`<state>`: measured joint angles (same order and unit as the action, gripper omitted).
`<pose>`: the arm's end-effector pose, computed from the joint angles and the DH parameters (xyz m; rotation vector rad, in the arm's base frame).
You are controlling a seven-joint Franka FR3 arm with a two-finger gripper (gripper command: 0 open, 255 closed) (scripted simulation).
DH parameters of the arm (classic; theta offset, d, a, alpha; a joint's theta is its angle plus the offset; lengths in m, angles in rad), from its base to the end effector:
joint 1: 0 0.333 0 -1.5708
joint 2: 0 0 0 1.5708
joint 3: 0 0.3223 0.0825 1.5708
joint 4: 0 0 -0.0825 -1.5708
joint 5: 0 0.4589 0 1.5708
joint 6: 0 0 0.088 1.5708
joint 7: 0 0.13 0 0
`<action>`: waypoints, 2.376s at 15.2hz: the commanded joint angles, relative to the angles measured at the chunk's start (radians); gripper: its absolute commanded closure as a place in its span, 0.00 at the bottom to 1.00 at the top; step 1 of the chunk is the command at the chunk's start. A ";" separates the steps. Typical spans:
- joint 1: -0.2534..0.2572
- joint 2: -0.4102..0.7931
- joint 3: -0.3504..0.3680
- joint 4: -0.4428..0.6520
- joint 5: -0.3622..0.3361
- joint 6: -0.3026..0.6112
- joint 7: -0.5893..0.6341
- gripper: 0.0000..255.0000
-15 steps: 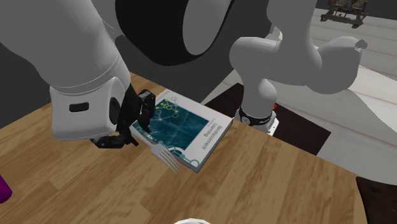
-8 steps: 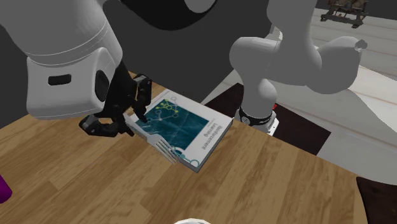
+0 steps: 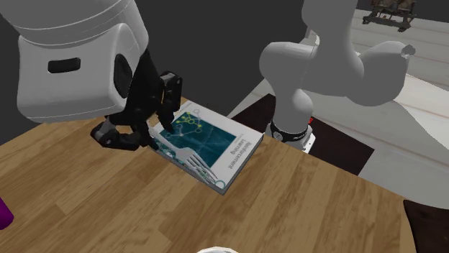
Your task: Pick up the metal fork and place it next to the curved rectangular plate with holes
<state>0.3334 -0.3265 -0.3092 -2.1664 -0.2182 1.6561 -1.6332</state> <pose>0.5059 -0.0200 0.4706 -1.9971 -2.3259 0.3391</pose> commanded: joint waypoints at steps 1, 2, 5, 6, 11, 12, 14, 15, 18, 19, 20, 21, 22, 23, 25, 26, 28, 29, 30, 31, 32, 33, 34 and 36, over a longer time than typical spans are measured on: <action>0.018 -0.006 0.029 -0.012 0.016 -0.001 0.044 1.00; 0.028 -0.010 0.046 -0.017 0.026 -0.004 0.068 1.00; 0.060 -0.015 0.095 -0.024 0.057 -0.012 0.140 1.00; 0.071 -0.014 0.111 -0.024 0.068 -0.014 0.163 1.00; 0.125 0.005 0.191 -0.008 0.123 -0.022 0.278 1.00; 0.136 0.012 0.206 -0.002 0.134 -0.023 0.301 1.00; 0.157 0.029 0.236 0.014 0.156 -0.025 0.346 1.00; 0.167 0.039 0.251 0.024 0.166 -0.026 0.368 1.00; 0.199 0.075 0.295 0.059 0.195 -0.028 0.434 1.00; 0.209 0.089 0.309 0.074 0.204 -0.028 0.456 1.00; 0.219 0.103 0.323 0.089 0.212 -0.029 0.478 1.00; 0.229 0.119 0.337 0.105 0.220 -0.030 0.500 1.00; 0.239 0.135 0.350 0.123 0.227 -0.031 0.522 1.00; 0.249 0.153 0.363 0.141 0.234 -0.032 0.543 1.00; 0.253 0.162 0.369 0.138 0.237 -0.019 0.553 1.00; 0.253 0.164 0.369 0.126 0.237 -0.006 0.553 1.00; 0.253 0.167 0.370 0.103 0.237 0.021 0.553 1.00; 0.254 0.169 0.370 0.091 0.237 0.034 0.553 1.00; 0.254 0.171 0.370 0.080 0.237 0.048 0.553 1.00; 0.254 0.174 0.370 0.069 0.237 0.061 0.553 1.00; 0.254 0.177 0.370 0.059 0.237 0.074 0.553 1.00; 0.254 0.180 0.370 0.048 0.237 0.088 0.553 1.00; 0.254 0.183 0.370 0.038 0.237 0.101 0.553 1.00; 0.254 0.190 0.371 0.018 0.236 0.128 0.553 1.00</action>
<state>0.5860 -0.1404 0.0600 -2.1372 0.0176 1.7685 -1.0823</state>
